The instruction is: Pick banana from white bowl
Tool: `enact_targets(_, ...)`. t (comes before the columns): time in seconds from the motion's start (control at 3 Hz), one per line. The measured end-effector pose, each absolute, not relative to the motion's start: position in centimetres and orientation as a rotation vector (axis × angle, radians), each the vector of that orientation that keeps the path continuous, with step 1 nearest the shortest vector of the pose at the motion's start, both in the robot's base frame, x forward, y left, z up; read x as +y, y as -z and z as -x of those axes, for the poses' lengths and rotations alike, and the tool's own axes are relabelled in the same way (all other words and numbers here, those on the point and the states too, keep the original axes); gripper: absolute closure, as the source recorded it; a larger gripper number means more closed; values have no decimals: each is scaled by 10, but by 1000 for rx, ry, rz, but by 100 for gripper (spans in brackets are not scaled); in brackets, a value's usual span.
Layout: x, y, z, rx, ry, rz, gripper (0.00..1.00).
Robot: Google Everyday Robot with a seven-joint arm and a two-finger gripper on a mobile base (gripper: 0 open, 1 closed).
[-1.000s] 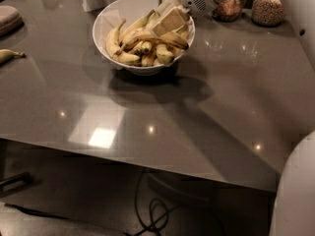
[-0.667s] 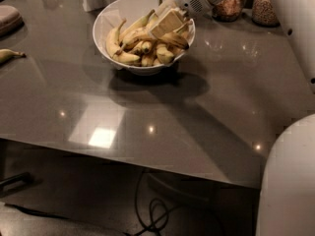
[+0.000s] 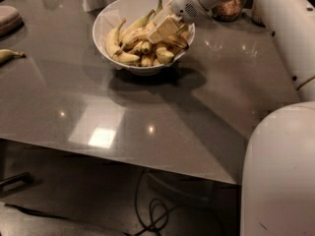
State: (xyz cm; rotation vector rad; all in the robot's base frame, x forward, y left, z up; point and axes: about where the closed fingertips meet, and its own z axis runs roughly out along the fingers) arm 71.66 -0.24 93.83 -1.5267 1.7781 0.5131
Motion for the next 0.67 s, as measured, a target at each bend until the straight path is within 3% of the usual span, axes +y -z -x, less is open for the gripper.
enact_targets(0.33, -6, -924, -721, 1812, -497, 1547, 50)
enact_targets(0.67, -10, -917, -723, 1836, -482, 1555, 69)
